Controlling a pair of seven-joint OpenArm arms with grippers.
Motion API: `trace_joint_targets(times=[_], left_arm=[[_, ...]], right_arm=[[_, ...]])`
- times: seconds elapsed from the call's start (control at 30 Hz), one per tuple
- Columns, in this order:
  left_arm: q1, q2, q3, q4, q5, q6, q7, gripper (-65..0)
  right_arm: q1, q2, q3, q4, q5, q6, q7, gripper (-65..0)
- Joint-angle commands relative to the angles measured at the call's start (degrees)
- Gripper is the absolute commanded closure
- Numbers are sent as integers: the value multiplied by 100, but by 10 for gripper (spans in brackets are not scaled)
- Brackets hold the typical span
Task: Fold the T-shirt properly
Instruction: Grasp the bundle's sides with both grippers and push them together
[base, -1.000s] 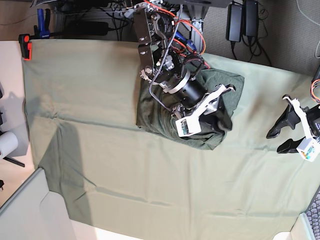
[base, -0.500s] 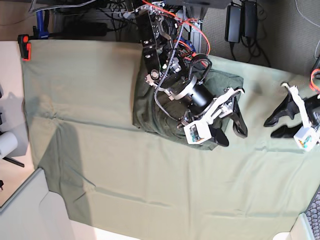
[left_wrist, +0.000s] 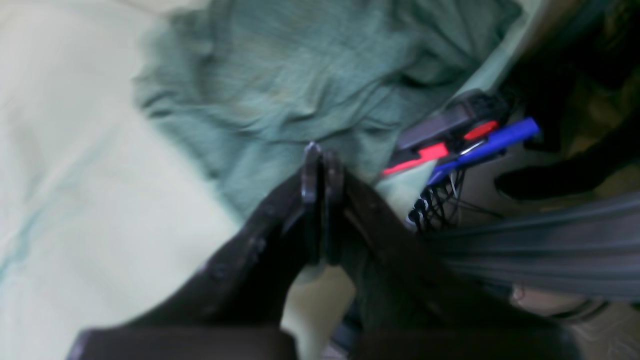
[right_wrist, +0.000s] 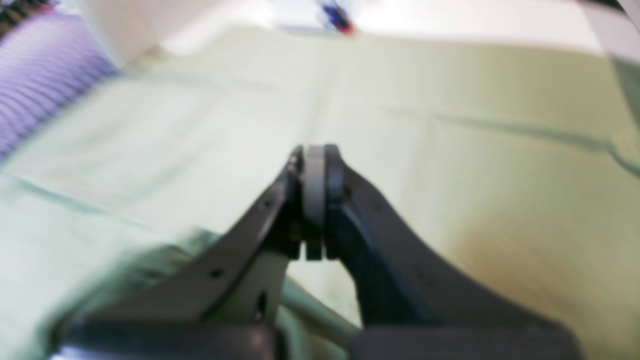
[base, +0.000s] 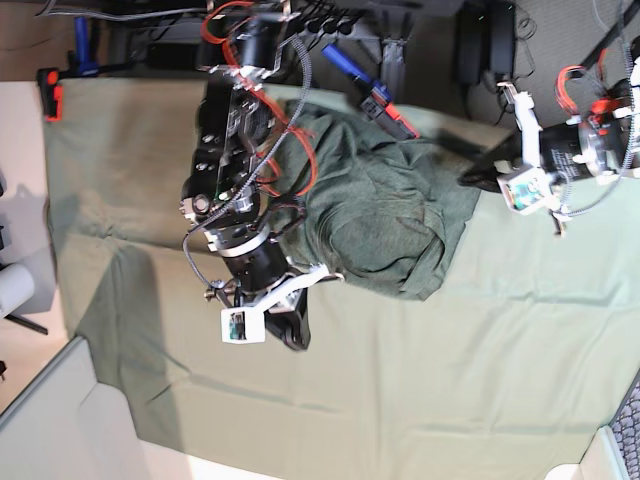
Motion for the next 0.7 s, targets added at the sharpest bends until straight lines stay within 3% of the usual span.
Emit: trace_joint_targets(times=[0.0,0.23,0.5,0.67], left_arm=[[-96,-13,105,-55,57,-28,-142,0],[-509,319,476,-1261,358,-28,-417,0],[-612,321,476,-1886,358,-28,-662,0],[-992,389,476,-2487,483,-28,-699,0]], right_arm=[[188,90,-9,-127,63,26,162,0],[562,522,-39,-1464,68,28,328,0],[693,555,-518,-1770,50,28,420,0],[717,557,-968,-1792,-273,26,420,0]])
